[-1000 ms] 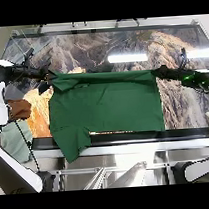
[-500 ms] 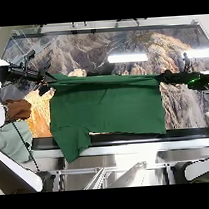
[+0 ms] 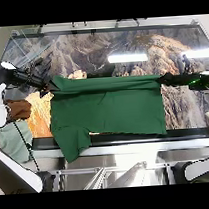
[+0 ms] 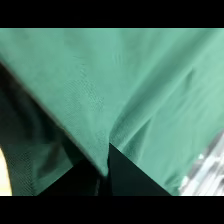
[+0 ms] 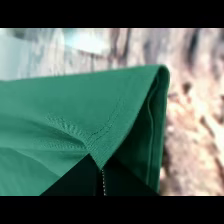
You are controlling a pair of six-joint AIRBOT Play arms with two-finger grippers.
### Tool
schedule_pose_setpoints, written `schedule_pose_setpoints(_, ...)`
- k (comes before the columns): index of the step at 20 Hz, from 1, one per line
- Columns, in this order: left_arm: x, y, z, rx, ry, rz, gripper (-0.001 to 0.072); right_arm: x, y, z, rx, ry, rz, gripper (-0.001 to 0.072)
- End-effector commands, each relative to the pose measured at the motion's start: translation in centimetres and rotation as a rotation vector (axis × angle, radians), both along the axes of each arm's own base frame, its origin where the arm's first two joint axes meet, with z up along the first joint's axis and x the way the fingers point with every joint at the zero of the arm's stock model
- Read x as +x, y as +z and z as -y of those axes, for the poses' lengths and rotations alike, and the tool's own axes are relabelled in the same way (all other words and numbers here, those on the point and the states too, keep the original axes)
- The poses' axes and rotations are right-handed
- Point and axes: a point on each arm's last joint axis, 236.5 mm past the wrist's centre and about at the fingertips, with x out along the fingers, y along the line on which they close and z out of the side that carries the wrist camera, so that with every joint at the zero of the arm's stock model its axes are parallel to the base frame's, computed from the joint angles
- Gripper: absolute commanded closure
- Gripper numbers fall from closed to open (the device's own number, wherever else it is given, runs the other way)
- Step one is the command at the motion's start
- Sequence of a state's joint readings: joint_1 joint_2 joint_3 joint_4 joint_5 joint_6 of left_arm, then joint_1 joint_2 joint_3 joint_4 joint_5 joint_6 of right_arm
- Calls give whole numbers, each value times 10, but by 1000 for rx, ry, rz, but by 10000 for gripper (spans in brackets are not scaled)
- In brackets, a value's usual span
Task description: Fold the shirts.
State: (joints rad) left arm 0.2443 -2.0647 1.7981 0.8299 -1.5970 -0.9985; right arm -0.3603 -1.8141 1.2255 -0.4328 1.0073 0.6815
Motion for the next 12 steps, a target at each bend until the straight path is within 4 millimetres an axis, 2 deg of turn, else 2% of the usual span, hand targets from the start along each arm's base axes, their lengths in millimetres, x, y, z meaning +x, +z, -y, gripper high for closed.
schedule_pose_setpoints(1, -7, -16, -10, 67, 6, -39, 681, -7, -9, 3, -45, 28, -19, 660)
schedule_pose_setpoints(2, -6, -13, -10, 68, 16, -46, 625, -7, -8, 3, -38, 18, -27, 495)
schedule_pose_setpoints(3, -5, -8, -10, 68, 26, -56, 397, -8, -8, 5, -34, 7, -43, 411)
schedule_pose_setpoints(4, -4, -1, -10, 67, 21, -58, 373, -11, -9, 8, -48, 2, -62, 413)
schedule_pose_setpoints(7, 3, 29, -18, 75, 32, -53, 374, -33, -7, 26, -137, 0, -160, 425)
schedule_pose_setpoints(10, 10, 61, -36, 92, 116, -51, 374, -76, 7, 37, -167, 59, -286, 427)
schedule_pose_setpoints(12, -5, 79, -46, 93, 151, -63, 375, -112, 14, 39, -128, 82, -367, 427)
